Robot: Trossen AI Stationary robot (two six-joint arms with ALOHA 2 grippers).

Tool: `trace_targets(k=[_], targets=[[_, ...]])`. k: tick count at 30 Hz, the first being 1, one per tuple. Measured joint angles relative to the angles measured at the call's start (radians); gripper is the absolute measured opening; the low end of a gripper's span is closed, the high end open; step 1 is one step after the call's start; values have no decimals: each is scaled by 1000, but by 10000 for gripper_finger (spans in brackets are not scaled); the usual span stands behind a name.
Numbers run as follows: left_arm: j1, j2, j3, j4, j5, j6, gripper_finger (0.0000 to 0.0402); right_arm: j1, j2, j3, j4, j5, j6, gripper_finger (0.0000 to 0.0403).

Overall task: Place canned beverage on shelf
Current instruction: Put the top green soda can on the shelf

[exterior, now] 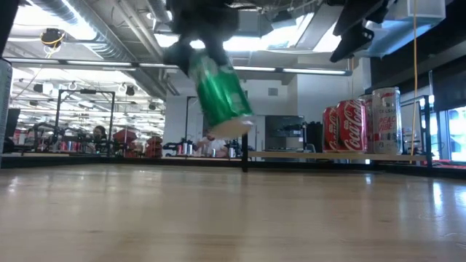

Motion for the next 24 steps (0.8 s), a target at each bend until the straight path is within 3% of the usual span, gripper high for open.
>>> trace_targets(k=[6,18,24], targets=[[-7,97,56,-8,7,14,261,36,35,0,-3,14,24,376],[-33,161,57,-147,-126,30,261,38,145,0,6,19,18,376],[-38,162,56,-122,-124,51,307,39,175,0,10,13,19,376]])
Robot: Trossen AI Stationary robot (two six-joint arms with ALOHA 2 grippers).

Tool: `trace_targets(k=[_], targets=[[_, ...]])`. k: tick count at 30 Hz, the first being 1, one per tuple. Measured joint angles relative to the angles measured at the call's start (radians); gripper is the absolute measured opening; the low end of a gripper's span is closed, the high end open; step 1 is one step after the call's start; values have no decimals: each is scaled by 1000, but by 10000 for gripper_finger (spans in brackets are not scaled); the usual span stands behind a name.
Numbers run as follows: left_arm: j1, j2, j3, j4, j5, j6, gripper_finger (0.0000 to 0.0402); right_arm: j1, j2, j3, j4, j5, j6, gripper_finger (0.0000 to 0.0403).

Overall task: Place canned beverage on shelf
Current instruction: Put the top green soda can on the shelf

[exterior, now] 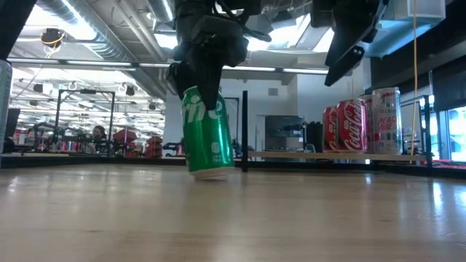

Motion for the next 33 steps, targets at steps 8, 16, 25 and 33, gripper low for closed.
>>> trace_targets(k=[8,16,25,33], targets=[[-1,-4,-1,11,29,-1,346,0,6,0,51,-2,-1,376],[-7,-87,0,-17,47,-11,349,15,7,0,167,-42,-9,376],[-100,-345,-33,-134,-96,-4,349,108,110,0,511,-47,-49,376],[-275,-596,-259,-61,-249,-262,350,117,322,125,555,-28,-114,376]])
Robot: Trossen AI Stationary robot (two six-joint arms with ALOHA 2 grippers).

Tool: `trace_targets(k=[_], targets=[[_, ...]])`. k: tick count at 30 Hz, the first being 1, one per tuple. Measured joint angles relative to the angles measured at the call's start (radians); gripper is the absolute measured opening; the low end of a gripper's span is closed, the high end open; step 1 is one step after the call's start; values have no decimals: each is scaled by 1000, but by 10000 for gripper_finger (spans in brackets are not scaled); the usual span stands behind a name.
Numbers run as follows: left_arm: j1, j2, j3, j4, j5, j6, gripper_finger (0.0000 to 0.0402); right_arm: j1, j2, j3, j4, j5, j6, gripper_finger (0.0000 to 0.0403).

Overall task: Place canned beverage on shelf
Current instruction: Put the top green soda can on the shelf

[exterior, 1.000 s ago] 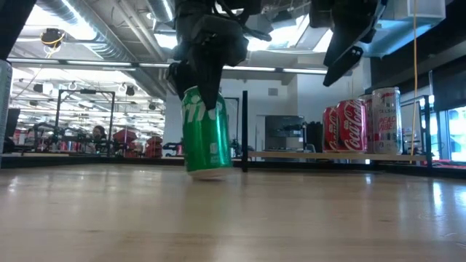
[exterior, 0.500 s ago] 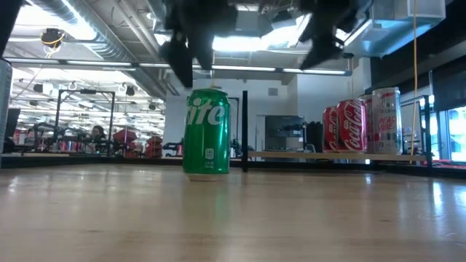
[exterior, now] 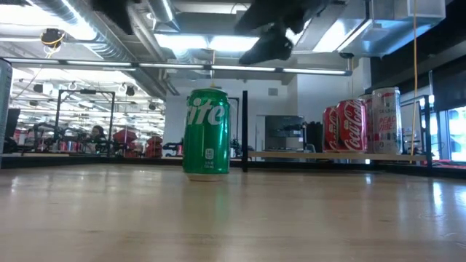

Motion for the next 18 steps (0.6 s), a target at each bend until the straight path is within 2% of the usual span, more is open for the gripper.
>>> trace_targets(k=[3,7,12,18], targets=[[-56,-58,-77,12,-66,-129,350,0,79,68,0,4,-15,376],[-92,-84,-134,17,-98,-255,350,0,177,159,-18,7,-13,376],[-120,-71,-153,35,-96,-293,350,0,288,252,-83,89,9,376],[-131,-66,-155,48,-105,-286,350,0,340,280,-126,134,55,376]])
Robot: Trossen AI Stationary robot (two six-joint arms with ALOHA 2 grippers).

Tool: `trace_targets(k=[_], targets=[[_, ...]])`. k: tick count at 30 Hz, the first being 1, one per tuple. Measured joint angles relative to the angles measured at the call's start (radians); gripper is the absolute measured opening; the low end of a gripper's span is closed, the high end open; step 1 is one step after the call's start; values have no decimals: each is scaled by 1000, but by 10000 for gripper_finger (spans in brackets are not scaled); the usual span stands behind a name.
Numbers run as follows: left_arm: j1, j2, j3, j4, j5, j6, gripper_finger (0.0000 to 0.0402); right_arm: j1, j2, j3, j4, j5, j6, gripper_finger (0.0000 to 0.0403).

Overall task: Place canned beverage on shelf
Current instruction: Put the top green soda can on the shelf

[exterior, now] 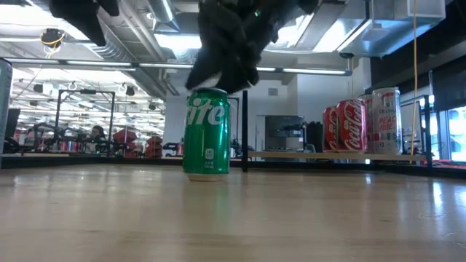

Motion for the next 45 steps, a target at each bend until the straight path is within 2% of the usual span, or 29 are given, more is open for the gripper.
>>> trace_targets(k=[6,9,12,16,17,20,33,40,45], targets=[[0,0,0,14,-2,1,350,0,19,-1,-13,15,15,375],[0,0,0,15,-3,2,350,0,20,-1,13,14,16,358],[0,0,0,15,-4,2,350,-1,20,-1,43,8,17,309],[0,0,0,17,19,2,350,-14,19,0,37,-4,15,217],[0,0,0,21,39,2,350,-14,18,0,32,-5,9,209],[0,0,0,25,65,2,350,-15,7,0,15,-14,-26,209],[0,0,0,24,56,10,350,-27,-73,-4,-148,-30,-120,210],[0,0,0,24,54,30,350,-47,-206,-3,-283,-39,-177,210],[0,0,0,24,54,30,350,-110,-335,-1,-416,-61,-275,211]])
